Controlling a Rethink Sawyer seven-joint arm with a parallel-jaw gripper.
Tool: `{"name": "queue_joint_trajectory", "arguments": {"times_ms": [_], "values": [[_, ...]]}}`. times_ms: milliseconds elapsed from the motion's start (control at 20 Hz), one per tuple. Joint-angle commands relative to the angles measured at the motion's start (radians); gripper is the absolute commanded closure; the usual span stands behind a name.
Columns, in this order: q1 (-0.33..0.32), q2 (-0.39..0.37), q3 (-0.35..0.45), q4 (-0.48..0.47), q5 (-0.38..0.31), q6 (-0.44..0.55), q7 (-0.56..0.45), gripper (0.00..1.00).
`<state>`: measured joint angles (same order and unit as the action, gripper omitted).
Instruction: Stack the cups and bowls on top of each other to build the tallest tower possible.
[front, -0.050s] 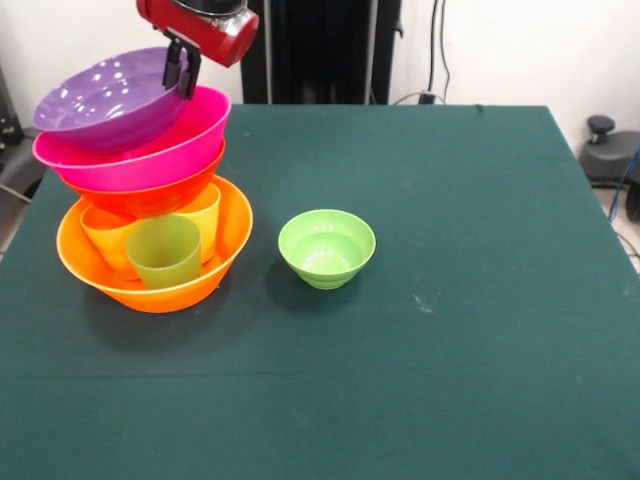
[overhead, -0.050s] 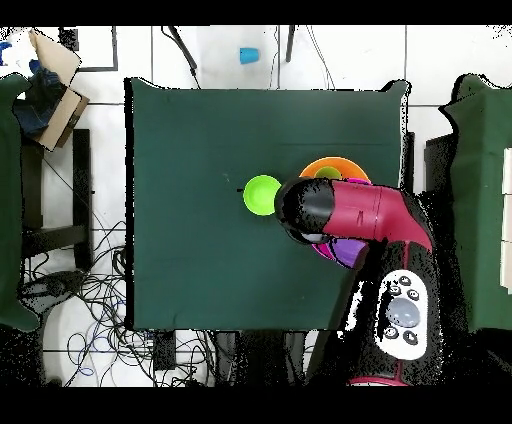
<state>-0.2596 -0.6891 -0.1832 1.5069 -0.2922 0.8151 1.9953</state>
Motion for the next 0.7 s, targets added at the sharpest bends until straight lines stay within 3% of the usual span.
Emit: {"name": "queue_joint_trajectory", "arguments": {"times_ms": [50, 700], "values": [[0.010, 0.040, 0.037, -0.043, -0.076, 0.054, -0.040, 1.00], [0.016, 0.050, 0.048, -0.047, -0.053, 0.057, -0.031, 1.00]]}}
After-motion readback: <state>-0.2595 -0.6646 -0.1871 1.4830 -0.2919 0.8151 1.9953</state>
